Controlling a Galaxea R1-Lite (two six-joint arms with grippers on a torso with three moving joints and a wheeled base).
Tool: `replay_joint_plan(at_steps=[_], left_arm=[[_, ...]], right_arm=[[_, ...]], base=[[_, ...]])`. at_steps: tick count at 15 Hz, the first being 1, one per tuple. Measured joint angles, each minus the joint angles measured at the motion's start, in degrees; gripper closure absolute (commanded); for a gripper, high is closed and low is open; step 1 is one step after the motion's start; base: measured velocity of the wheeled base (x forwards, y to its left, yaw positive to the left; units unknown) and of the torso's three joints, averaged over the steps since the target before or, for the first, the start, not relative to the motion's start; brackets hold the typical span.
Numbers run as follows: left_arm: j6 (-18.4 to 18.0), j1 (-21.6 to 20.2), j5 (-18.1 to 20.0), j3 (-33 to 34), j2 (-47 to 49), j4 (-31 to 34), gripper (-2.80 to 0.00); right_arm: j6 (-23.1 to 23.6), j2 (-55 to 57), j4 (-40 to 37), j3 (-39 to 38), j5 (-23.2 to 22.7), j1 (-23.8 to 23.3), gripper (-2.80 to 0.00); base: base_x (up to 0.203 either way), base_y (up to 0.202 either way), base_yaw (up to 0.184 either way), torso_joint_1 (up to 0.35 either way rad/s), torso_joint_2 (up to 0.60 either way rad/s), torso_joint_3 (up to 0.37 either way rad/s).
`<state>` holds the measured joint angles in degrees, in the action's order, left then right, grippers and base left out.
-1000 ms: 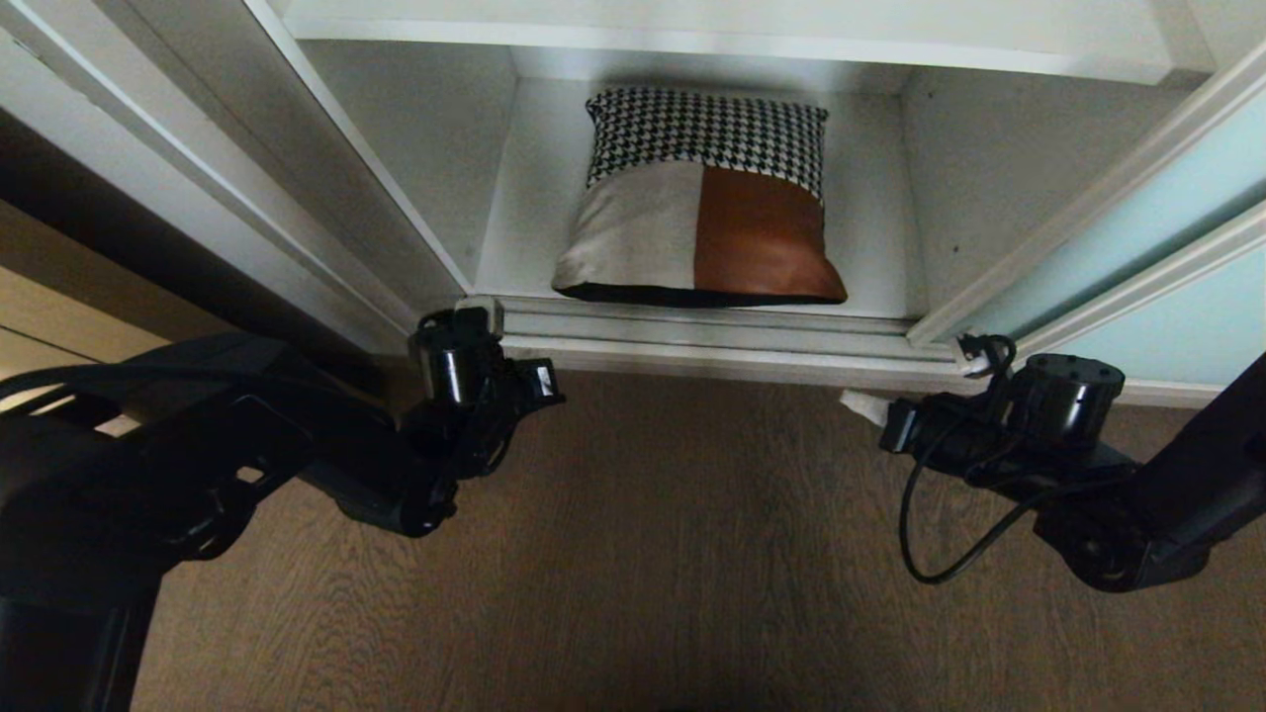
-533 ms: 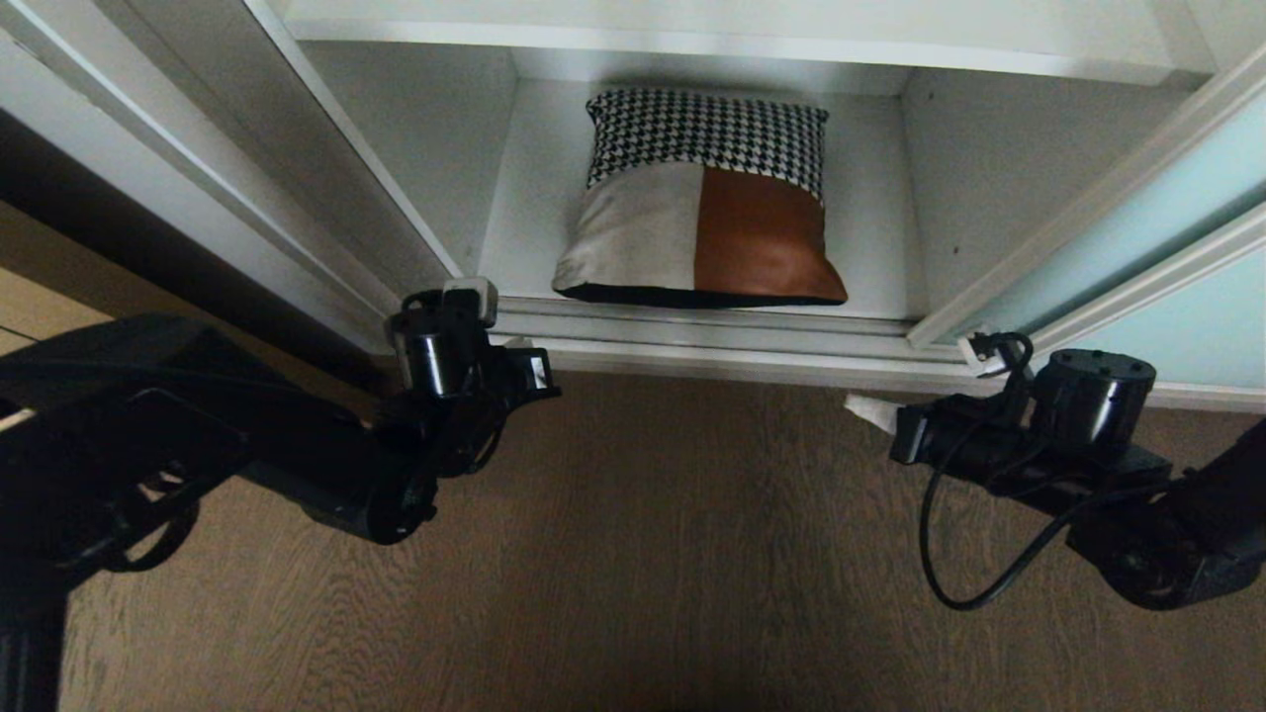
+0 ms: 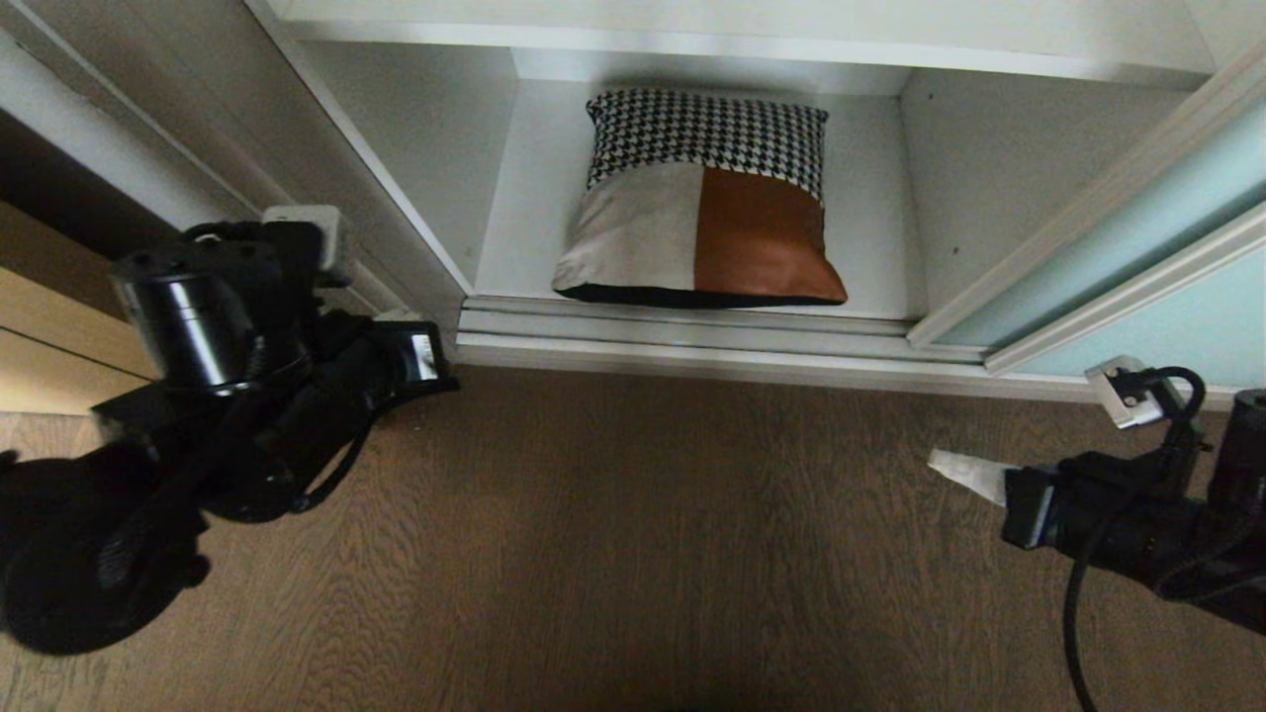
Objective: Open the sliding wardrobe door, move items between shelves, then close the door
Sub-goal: Close the door
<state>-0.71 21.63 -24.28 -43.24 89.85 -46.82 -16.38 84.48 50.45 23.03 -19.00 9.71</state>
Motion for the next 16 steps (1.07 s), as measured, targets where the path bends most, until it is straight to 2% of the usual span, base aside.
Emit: replay_joint_plan(at_steps=[5,9,13,14,16], left_arm=[[-3.40,-0.84,-5.54,15.60,-21.75,2.03,0.00],[-7.14,-7.02,-6.12,27.14,-38.53,3.36,0.00],[-7.86,-14.09,-5.10,30.26,-53.55,10.40,0.00],[-7.88,-15.41,-4.51,30.75,-57.03,12.87,0.00],[-7.86,-18.25,-3.07,32.12,-64.29,17.43,0.00]], right_arm=[[-0.06,-23.64,-19.93,-3.40,1.58,0.59,0.00],[-0.32,-44.63,-44.50,-0.65,1.88,0.43,0.00],[-0.80,-62.01,-69.38,6.87,2.74,-0.06,0.00],[-0.87,-64.28,-73.33,8.18,4.28,-0.19,0.00],[-1.00,-66.93,-75.44,9.13,5.69,-0.35,0.00]], base=[[0.000,0.000,0.000,0.000,0.00,0.000],[0.000,0.000,0.000,0.000,0.00,0.000],[0.000,0.000,0.000,0.000,0.00,0.000],[0.000,0.000,0.000,0.000,0.00,0.000],[0.000,0.000,0.000,0.000,0.00,0.000]])
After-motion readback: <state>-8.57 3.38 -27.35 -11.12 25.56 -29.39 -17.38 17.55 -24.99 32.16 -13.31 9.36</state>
